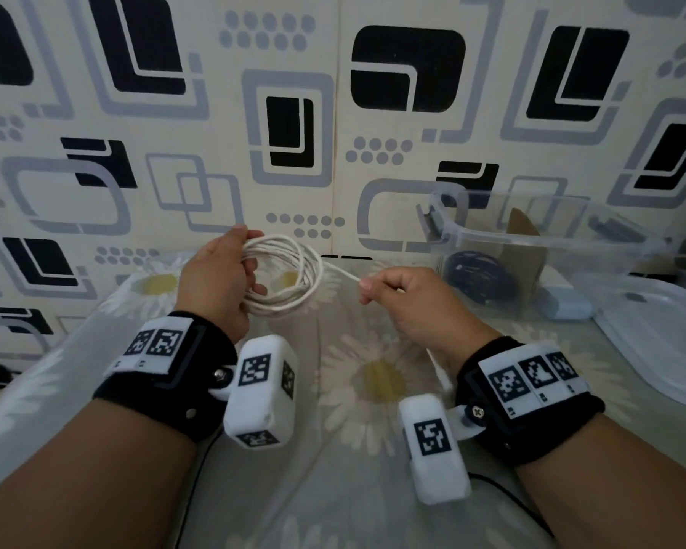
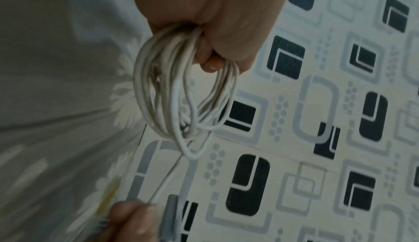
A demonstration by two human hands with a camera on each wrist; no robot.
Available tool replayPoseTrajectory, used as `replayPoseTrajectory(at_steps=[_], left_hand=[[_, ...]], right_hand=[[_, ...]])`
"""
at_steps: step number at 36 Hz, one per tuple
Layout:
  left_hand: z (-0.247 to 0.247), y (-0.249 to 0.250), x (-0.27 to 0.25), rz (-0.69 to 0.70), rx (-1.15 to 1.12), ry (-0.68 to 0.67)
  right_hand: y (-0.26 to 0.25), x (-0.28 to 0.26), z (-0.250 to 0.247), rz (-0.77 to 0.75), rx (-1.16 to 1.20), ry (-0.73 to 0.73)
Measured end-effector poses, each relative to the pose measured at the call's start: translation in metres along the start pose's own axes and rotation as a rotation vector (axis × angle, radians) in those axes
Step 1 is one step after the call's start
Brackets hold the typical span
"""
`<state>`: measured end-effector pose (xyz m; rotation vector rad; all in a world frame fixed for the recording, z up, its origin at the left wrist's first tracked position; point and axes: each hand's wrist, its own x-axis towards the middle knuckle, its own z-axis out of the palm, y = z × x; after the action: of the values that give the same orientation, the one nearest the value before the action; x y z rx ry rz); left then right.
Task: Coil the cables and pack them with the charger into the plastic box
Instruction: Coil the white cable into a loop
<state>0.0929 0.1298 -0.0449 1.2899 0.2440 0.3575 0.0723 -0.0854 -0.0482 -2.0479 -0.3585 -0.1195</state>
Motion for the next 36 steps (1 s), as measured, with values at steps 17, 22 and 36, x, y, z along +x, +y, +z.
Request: replayPoseTrajectory(at_steps=[17,22,36], left_hand=[[-0.004,0.009,-0.001,-0.111,-0.29,0.039],[0.003,0.007,-0.005,-0.129,-0.301,-0.028],[0.015,-0.001,-0.019,-0.173,-0.324,-0.354]], right_hand=[[0.008,0.007,-0.001,0.027,0.086,0.202],[0.007,0.006,0.003,0.084,0.395,0.126],[-0.003,0.0,0.009,0.196,0.953,-0.091]])
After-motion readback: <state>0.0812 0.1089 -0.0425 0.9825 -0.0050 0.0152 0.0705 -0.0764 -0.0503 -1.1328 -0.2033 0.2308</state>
